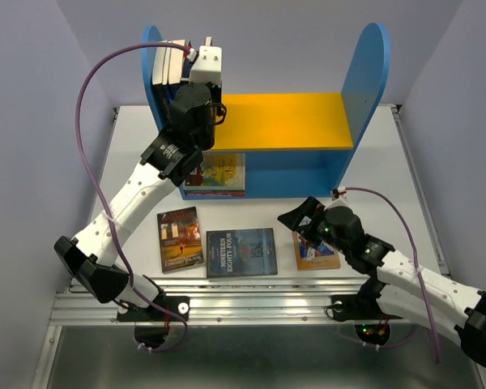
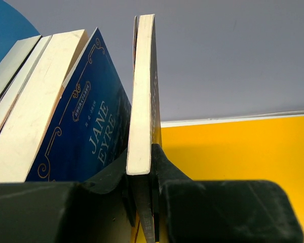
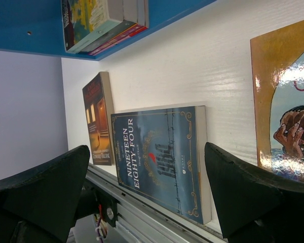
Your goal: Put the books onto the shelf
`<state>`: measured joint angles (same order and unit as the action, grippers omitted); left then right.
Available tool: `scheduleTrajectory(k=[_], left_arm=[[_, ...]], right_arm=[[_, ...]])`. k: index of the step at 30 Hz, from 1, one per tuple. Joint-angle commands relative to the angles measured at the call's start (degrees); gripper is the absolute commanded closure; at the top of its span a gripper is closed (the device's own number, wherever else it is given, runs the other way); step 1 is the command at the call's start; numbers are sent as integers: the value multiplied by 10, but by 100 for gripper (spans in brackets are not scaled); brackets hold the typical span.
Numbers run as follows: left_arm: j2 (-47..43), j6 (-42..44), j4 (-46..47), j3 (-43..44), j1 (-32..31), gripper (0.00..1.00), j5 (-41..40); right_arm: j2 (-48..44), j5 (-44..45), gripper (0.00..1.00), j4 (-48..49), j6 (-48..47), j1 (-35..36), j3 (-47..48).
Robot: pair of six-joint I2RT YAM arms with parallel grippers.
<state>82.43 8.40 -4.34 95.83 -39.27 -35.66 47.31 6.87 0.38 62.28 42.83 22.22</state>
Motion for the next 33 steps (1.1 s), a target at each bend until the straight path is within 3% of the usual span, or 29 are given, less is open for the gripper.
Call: scheduleTrajectory(k=[1, 33], left_arm=[[-35, -4, 45, 9, 16, 100, 13], [-73, -14, 64, -57, 24, 100, -2]], right_arm=[[-6, 7, 0, 8, -9, 2, 24], [-8, 11, 0, 8, -8, 2, 22]])
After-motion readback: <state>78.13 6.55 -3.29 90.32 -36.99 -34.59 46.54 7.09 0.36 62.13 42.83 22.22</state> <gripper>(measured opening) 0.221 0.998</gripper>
